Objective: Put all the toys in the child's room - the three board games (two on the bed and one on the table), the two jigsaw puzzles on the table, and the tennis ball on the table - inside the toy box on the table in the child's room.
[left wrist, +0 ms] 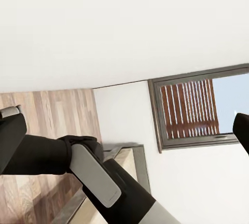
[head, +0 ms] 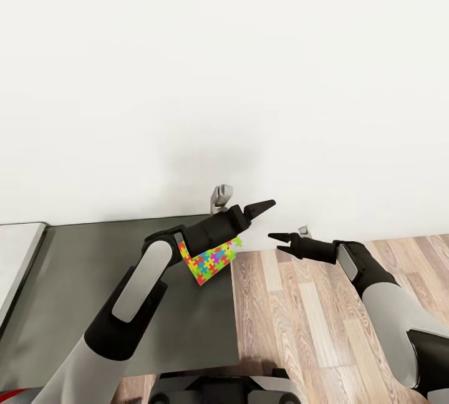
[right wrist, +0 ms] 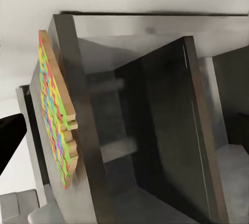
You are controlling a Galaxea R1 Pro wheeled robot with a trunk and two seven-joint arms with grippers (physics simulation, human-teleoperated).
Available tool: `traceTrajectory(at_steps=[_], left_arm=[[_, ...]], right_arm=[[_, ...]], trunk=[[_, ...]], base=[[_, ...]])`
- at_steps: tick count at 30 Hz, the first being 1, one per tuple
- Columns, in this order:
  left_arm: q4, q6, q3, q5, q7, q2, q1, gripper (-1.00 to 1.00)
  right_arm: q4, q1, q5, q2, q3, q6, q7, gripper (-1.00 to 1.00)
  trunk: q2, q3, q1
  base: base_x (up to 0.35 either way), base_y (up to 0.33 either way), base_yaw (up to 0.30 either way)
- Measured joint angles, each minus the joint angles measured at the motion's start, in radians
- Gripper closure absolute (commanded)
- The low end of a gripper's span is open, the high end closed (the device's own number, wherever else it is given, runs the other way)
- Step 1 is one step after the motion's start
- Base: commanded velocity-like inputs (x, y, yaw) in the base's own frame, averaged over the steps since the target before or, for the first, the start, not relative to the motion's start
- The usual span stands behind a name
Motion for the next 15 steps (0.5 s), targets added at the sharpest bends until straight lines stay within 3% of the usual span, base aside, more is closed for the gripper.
traceTrajectory(at_steps=[5, 15], left_arm=[[0.000, 0.000, 0.000, 0.000, 0.000, 0.000, 0.000, -1.00], [0.000, 0.000, 0.000, 0.000, 0.000, 0.000, 0.000, -1.00]], right_arm=[[-0.001, 0.001, -0.001, 0.000, -0.001, -0.005, 0.002, -1.00], [-0.002, 0.001, -0.002, -0.001, -0.002, -0.008, 0.002, -1.00]], trunk=[[0.000, 0.000, 0.000], [0.000, -0.001, 0.000]], base=[[0.000, 0.000, 0.124], [0.000, 0.000, 0.218]])
